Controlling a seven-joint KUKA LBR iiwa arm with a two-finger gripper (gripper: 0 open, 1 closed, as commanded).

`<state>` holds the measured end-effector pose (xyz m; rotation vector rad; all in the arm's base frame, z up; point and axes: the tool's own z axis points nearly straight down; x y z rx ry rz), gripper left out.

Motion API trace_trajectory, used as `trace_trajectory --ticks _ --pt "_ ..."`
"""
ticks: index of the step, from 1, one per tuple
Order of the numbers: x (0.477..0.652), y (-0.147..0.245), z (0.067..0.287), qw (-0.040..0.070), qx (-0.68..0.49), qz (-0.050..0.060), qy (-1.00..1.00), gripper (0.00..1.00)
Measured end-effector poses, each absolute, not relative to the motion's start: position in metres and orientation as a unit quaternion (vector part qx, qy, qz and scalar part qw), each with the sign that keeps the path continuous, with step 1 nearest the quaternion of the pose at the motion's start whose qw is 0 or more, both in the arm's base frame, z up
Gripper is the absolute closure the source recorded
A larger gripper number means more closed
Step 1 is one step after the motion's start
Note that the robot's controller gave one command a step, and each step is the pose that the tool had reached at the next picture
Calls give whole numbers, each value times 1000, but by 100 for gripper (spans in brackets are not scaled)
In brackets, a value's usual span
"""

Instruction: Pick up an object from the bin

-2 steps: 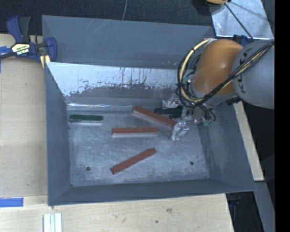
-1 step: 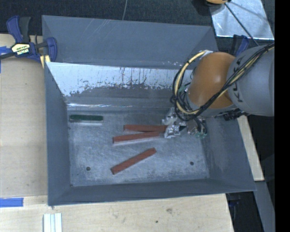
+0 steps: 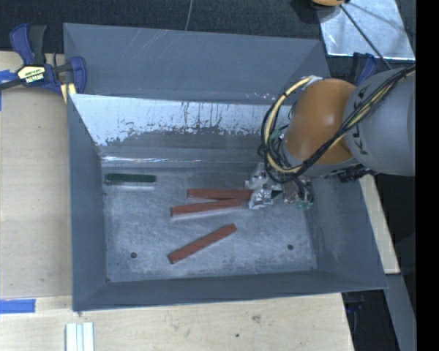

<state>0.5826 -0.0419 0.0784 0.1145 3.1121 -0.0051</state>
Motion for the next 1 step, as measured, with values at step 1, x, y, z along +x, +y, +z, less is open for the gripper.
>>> trace_trajectory --ticks 1 --pt "566 -21 223 3 44 0 999 100"
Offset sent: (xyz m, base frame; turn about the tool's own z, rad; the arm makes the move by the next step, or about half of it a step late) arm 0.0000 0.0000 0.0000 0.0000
